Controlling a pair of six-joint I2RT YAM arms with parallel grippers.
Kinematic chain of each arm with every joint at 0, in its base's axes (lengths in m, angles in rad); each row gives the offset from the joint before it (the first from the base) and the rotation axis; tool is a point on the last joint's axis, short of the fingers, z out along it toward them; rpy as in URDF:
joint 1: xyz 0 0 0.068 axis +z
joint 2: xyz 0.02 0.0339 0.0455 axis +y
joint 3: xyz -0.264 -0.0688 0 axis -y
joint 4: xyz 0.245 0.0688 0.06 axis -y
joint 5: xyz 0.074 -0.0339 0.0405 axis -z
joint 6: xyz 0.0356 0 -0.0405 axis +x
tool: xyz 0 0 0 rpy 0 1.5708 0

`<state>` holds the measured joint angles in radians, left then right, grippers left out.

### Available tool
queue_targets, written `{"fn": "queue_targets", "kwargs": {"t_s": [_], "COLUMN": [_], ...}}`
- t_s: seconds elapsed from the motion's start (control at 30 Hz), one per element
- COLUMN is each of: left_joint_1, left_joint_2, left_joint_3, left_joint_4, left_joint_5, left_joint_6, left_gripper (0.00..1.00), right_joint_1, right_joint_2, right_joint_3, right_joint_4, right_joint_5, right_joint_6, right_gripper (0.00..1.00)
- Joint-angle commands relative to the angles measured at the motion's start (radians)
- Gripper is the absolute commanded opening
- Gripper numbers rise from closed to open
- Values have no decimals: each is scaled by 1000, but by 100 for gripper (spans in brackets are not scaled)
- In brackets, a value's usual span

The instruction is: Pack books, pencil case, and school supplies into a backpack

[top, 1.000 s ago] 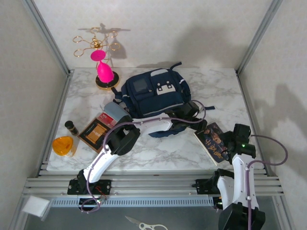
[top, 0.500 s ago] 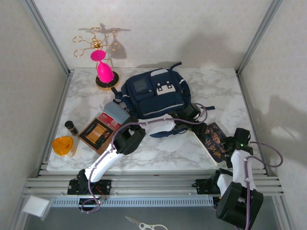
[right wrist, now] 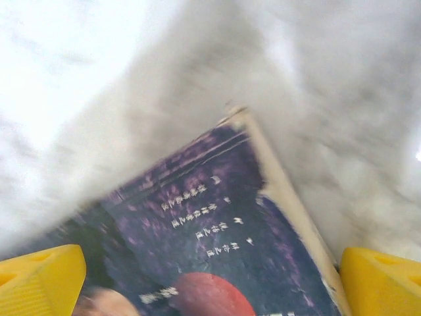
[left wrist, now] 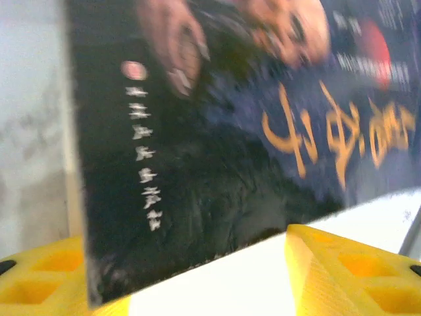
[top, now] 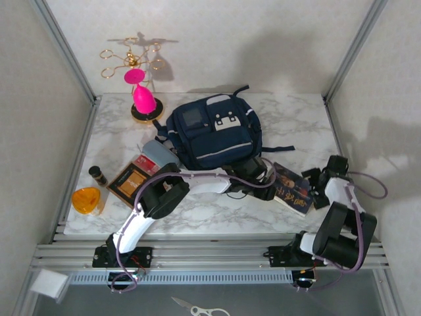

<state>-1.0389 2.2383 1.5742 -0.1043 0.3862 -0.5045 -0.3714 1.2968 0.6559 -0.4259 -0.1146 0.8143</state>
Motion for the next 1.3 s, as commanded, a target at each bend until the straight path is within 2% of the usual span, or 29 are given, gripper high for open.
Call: {"fn": "queue_targets", "kwargs": {"t_s": [0.0, 0.1, 0.2, 0.27, 0.33, 0.43, 0.5, 0.57, 0.73, 0.97, 1.1, 1.27], "left_joint_1": [-62, -89, -101, -103, -92, -55, -23, 15, 65, 108, 120, 121], "left_joint_2": [-55, -90, -148, -211, -243, -261, -276, -228, 12, 311, 400, 450], "left_joint_3": [-40, -70, -125, -175, -145, -77, -74, 6, 321, 716, 781, 790], "left_joint_4": [30, 35, 18, 48, -1, -82, -32, -20, -97, -158, -106, -84], "left_joint_5": [40, 20, -12, -19, -50, -93, -96, -67, -69, -88, -71, -89], "left_joint_6": [-42, -72, -93, -102, -73, -37, -34, -31, 61, 80, 51, 27], "left_gripper": [59, 59, 61, 64, 65, 64, 66, 67, 68, 70, 71, 73], "right_joint_1": [25, 59, 44, 2, -20, -38, -49, -44, -3, 50, 54, 59], "right_joint_2": [33, 100, 139, 109, 75, 16, -50, -106, -211, -324, -318, -291], "right_joint_3": [86, 149, 198, 190, 216, 256, 217, 150, 9, -126, -180, -188], "right_joint_4": [137, 168, 84, 82, 40, -72, -79, -67, -114, -141, -87, -50], "right_joint_5": [-87, -109, -18, 3, 46, 181, 143, 53, -48, -92, -158, -156], "right_joint_6": [-26, -28, -69, -75, -101, -130, -125, -113, -87, -58, -50, -56], "right_gripper": [99, 99, 99, 99, 99, 99, 99, 99, 99, 99, 99, 99]}}
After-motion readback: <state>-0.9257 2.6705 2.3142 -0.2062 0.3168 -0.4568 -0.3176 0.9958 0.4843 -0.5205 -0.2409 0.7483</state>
